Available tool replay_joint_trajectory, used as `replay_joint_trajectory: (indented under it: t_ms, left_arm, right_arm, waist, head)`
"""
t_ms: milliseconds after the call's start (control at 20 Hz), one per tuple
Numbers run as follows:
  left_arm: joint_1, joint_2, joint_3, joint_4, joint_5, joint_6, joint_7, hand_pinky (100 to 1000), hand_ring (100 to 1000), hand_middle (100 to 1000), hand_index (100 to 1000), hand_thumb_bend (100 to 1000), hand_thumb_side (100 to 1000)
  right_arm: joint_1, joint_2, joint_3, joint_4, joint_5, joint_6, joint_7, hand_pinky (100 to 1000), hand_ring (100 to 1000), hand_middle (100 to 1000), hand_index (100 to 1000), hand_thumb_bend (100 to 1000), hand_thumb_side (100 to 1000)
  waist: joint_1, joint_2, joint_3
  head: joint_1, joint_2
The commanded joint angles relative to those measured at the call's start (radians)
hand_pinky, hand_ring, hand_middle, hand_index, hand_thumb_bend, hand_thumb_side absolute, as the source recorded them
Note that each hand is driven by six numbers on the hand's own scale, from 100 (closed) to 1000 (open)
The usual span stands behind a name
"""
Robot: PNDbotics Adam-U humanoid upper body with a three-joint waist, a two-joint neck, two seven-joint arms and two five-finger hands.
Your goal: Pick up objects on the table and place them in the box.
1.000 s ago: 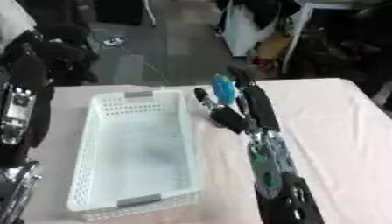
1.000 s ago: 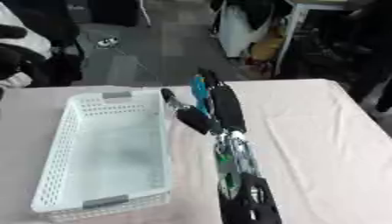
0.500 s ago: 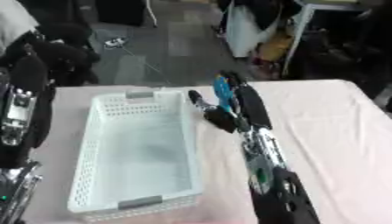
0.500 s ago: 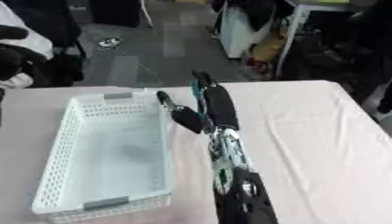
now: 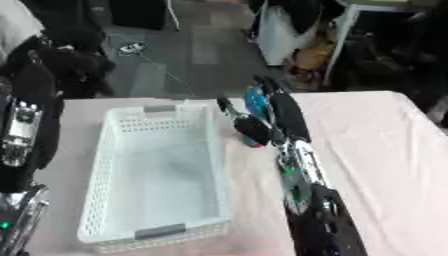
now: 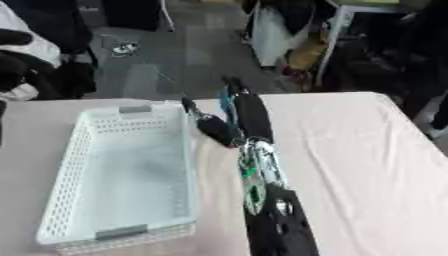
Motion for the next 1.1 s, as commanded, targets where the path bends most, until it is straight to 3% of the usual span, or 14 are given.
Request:
replay_joint_trajectory:
  t_ms: [50,450,1100]
  left_arm:
    - [-0.011,0.014,0.004,-0.015,0.004,0.0,-0.003,461,606,743,668,172,828]
    - [-0.009,0.015,0.003,-0.015,0.004,0.0,-0.005,459,606,743,668,172,828]
    - [-0.014,0.013,0.004,-0.015,0.005,-0.001,-0.009,459,606,744,668,172,827]
  right_arm:
    - [-0.033,-0.011,-0.014,-0.003,-0.026,0.016,-0.011,873,776,901,985,585,944]
    - [-0.051,-0.021,-0.038,0.031,-0.084,0.043,-0.027,839,727,837,1000,575,959]
    - [-0.067,-0.029,-0.053,0.104,-0.09,0.06,-0.032,842,745,897,1000,566,981]
  waist:
    - [0.008,-0.009,-0.001]
    - [0.009,-0.008,-0.003]
    - [0.009,-0.003,0.0]
  head:
    - [0.003,-0.011]
    - [0.004,-0.012]
    - [0.004,-0.016]
